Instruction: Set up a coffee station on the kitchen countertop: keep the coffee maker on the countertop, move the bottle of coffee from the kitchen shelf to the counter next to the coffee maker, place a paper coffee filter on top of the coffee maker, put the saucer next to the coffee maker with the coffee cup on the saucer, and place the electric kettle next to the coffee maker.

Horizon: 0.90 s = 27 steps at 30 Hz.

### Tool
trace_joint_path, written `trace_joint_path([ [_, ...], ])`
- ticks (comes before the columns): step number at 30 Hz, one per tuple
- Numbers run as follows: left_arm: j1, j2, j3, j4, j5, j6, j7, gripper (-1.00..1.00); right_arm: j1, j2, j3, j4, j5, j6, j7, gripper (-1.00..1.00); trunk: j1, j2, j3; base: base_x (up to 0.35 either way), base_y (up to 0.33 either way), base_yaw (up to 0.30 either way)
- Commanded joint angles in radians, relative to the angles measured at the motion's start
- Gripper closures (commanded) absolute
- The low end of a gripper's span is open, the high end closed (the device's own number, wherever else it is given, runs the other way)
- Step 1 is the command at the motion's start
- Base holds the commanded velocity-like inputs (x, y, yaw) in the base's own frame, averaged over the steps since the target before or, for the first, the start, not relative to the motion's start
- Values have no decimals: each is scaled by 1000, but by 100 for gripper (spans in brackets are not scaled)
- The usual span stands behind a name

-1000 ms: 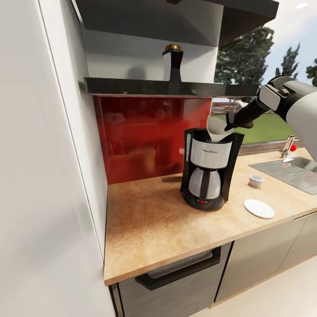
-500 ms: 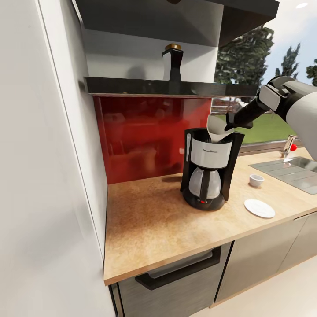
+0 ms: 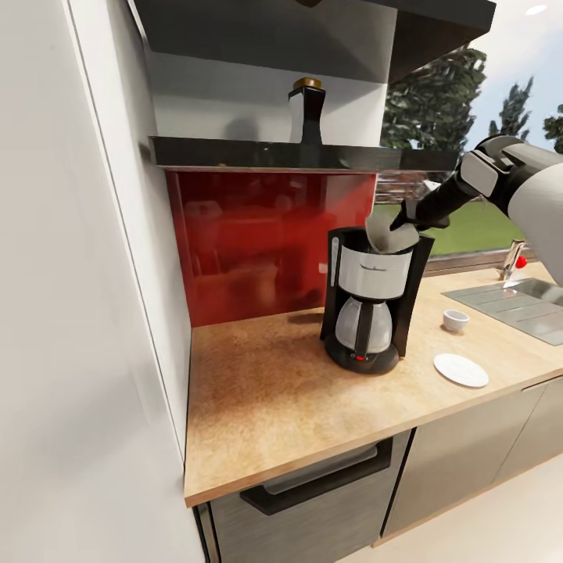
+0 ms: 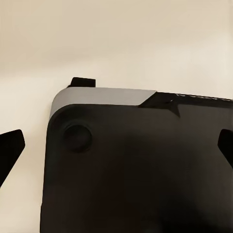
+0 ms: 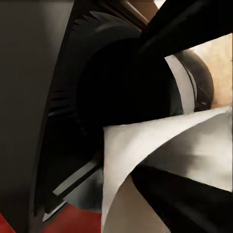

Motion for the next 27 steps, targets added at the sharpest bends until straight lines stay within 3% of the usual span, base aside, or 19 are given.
trace_joint_path([
  [1, 0, -1, 6, 0, 1, -1, 0, -100, -2, 0, 9, 2, -10, 1, 2, -100, 0, -1, -1, 0, 0, 0],
  [27, 0, -1, 6, 0, 1, -1, 0, -100, -2, 0, 13, 2, -11, -1, 3, -100, 0, -1, -1, 0, 0, 0],
])
